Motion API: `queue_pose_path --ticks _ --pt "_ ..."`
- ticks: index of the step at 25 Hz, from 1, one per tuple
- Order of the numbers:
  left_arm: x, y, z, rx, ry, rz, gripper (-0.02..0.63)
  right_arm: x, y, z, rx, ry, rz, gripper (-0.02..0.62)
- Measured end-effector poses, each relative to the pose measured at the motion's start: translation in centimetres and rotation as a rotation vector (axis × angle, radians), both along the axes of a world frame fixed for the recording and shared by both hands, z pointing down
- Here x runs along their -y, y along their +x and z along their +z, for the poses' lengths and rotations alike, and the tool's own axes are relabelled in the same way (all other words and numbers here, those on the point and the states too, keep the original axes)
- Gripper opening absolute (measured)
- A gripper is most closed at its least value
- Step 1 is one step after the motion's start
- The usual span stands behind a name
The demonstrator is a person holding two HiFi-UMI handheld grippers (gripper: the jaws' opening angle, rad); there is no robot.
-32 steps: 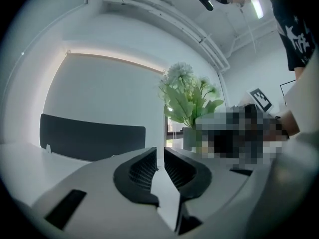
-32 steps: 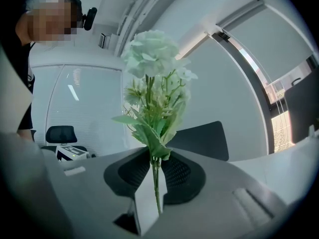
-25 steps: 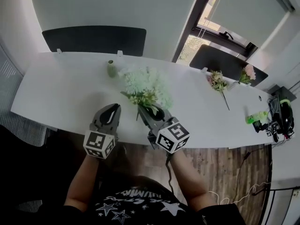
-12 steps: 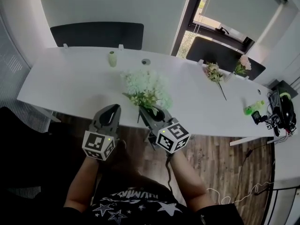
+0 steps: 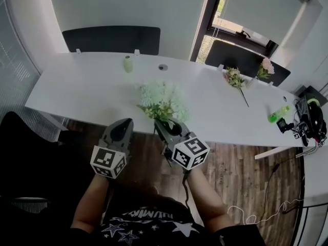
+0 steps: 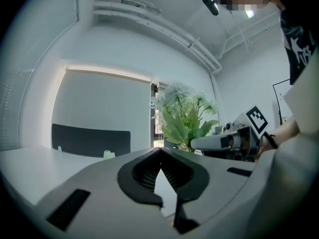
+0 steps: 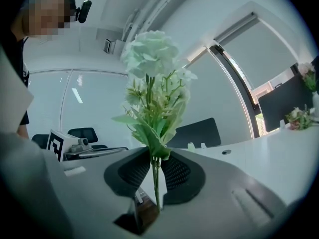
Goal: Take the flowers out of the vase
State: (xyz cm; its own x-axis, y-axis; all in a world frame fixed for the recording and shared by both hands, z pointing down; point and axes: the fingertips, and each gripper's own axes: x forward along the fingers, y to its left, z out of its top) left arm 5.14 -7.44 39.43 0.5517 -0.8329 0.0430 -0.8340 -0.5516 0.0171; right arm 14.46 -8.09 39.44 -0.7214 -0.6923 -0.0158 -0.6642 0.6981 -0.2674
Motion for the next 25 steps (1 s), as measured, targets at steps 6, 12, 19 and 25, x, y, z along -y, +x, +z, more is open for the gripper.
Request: queue_pose_path --ticks 6,12,19,25 --pt "-1.1 -0.6 -0.5 -0.023 0.004 0.025 0.009 -1.4 -0.6 0.1 -0.006 -0.011 0.02 0.066" --pt "-4.0 -3.2 -0.1 -0.033 -0.007 0.055 0.009 -4.0 -3.0 0.1 -0.017 -0.023 0.051 0.066" --pt "-8.0 -6.8 -0.1 -0.051 -0.02 0.081 0.009 -8.1 -6.1 -0.6 -0.028 -0.029 0.084 0.064" --pt "-11.7 -9.0 0.0 -0.058 -0.022 0.097 0.009 -11.9 -8.4 -0.3 -0.036 -0.039 0.096 0.064"
